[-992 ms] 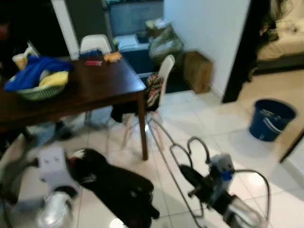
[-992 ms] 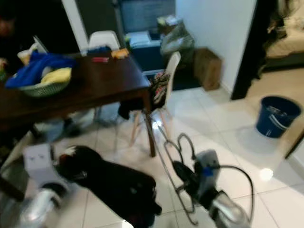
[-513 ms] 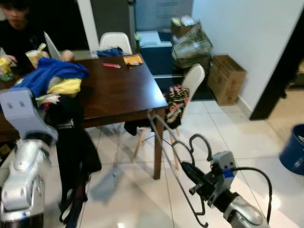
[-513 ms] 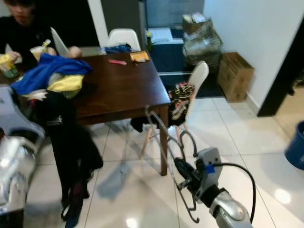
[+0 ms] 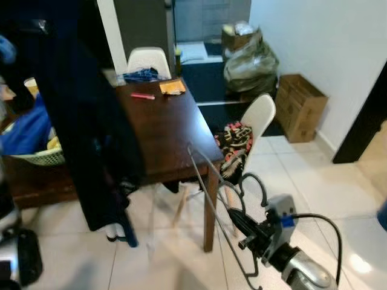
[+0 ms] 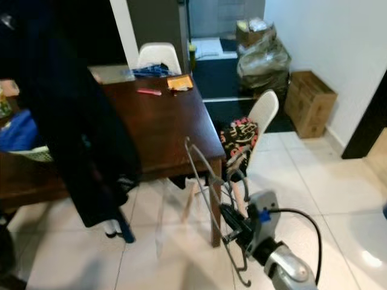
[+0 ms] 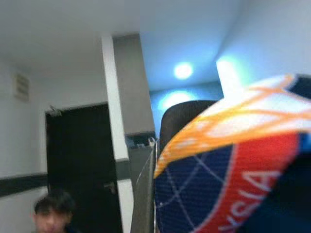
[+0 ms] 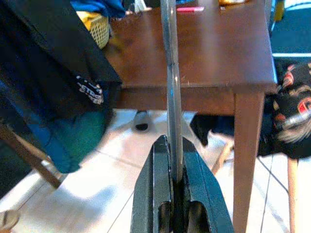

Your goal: Hang hanger

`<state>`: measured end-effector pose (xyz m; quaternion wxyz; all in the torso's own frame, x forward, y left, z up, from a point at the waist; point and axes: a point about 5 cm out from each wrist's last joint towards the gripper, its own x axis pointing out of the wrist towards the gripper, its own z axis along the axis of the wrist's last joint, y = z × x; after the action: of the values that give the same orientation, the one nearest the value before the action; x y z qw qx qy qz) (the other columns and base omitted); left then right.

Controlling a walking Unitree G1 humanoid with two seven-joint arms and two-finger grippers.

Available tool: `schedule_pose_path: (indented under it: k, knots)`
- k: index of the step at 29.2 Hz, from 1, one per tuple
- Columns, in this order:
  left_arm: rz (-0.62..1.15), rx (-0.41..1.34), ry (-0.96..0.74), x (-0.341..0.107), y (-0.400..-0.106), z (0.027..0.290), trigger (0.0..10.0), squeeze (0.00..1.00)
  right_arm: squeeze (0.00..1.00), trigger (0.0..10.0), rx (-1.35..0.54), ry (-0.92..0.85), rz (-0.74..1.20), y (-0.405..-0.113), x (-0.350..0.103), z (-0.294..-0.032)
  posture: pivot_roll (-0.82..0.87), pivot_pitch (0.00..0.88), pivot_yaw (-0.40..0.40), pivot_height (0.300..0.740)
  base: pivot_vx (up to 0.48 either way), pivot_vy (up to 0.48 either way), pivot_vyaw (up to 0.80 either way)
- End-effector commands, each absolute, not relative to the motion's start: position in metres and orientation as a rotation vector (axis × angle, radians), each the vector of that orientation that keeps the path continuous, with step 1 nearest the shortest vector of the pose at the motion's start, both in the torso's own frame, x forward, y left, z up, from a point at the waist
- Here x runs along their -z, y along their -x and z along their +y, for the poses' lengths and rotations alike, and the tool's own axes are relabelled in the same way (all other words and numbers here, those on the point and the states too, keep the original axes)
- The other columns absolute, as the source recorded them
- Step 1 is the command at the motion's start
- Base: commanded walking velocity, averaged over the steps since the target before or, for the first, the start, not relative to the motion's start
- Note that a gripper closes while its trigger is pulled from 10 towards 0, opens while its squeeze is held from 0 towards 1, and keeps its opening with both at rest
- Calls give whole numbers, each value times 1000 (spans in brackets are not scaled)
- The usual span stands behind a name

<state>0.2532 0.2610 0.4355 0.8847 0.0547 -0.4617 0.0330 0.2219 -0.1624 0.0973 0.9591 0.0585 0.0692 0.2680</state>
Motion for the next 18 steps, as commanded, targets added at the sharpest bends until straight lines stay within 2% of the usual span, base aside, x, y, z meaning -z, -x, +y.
schedule_pose_path:
  k: [1, 3, 4, 9, 10, 15, 18]
  knots:
    - [-981, -82, -141, -450, -254, 270, 10000, 0, 0, 10000, -558, -148, 141, -222, -95, -157, -53, 0, 62, 740, 480, 0, 0]
    - [-981, -82, -141, -450, -254, 270, 10000, 0, 0, 10000, -558, -148, 141, -222, -95, -157, -53, 0, 62, 740, 480, 0, 0]
    - [-1018, -70, -172, -470, -255, 272, 10000, 0, 0, 10000, -557, -149, 139, -222, -95, -156, -54, 0, 64, 740, 480, 0, 0]
    - [-1059, -85, -271, -507, -257, 278, 10000, 0, 0, 10000, -553, -150, 135, -222, -95, -156, -56, 0, 78, 740, 480, 0, 0]
    - [-1066, -112, -319, -526, -259, 283, 10000, 0, 0, 10000, -548, -150, 132, -222, -95, -155, -58, 0, 87, 740, 480, 0, 0]
    - [-1065, -129, -348, -538, -260, 286, 10000, 0, 0, 10000, -544, -150, 131, -222, -94, -155, -57, 0, 91, 740, 480, 0, 0]
    - [-1006, -133, -328, -544, -275, 291, 10000, 0, 0, 10000, -533, -147, 126, -222, -95, -156, -65, 0, 103, 740, 480, 0, 0]
